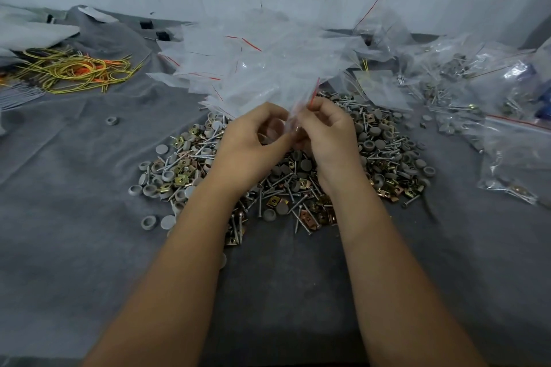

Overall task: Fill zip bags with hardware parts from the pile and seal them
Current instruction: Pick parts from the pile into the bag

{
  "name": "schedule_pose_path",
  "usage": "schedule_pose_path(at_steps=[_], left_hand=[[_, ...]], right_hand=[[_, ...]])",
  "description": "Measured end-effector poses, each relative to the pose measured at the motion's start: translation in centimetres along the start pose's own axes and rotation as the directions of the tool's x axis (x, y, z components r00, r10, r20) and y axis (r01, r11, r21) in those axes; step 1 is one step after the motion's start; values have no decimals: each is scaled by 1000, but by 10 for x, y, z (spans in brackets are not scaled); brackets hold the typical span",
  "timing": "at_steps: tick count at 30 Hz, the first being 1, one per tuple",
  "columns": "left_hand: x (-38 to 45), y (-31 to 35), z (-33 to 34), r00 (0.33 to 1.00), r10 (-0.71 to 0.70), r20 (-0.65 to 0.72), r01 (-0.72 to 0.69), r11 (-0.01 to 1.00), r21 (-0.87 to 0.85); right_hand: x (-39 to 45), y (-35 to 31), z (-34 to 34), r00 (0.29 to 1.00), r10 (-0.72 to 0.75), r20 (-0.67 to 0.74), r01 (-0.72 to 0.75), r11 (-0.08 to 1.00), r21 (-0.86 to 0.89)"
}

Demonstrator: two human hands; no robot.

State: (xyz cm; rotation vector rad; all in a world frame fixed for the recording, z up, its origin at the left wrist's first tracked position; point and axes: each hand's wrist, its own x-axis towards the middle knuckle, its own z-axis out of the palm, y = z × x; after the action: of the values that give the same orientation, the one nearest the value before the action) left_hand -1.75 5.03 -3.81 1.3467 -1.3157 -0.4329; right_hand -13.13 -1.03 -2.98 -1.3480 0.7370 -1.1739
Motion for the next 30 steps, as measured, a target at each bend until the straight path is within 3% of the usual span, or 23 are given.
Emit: schedule_pose_path(at_steps=[5, 9, 11, 13, 15, 17, 19, 21, 22, 25, 30], left_hand=[[1, -4, -2, 996, 56, -65, -45, 988, 150], [3, -5, -6, 971, 66, -228, -14, 975, 223], [3, -2, -8, 915, 181, -361, -83, 959, 270], [2, 1, -11, 818, 359, -449, -166, 895, 413], [1, 2, -14, 722, 499, -478, -197, 812, 549], [2, 2, -19, 701, 558, -444, -193, 748, 635], [4, -1, -21, 812, 456, -365, -129, 749, 649], [6, -8, -20, 941, 210, -267, 6, 775, 632], [7, -13, -18, 972, 90, -216, 66, 779, 624], [7, -21, -17, 986, -124, -115, 167, 820, 548], [8, -25, -18, 976, -176, -126, 215, 867, 449]], right_hand=[[-1, 0, 0, 988, -142, 69, 151, 977, -154], [2, 2, -7, 976, -207, -62, 170, 911, -376], [3, 1, -9, 966, -242, -90, 179, 879, -442], [1, -2, -9, 973, -225, -47, 192, 908, -372], [-2, -4, -7, 984, -172, 41, 176, 947, -270], [-2, -4, -8, 981, -172, 94, 194, 925, -326], [-2, -3, -11, 969, -185, 162, 242, 834, -497], [-3, -2, -14, 962, -126, 240, 255, 725, -640], [-4, -2, -15, 960, -93, 265, 255, 681, -686], [-3, -2, -19, 955, -50, 291, 263, 589, -764], [1, -5, -24, 915, 109, 389, 272, 547, -792]])
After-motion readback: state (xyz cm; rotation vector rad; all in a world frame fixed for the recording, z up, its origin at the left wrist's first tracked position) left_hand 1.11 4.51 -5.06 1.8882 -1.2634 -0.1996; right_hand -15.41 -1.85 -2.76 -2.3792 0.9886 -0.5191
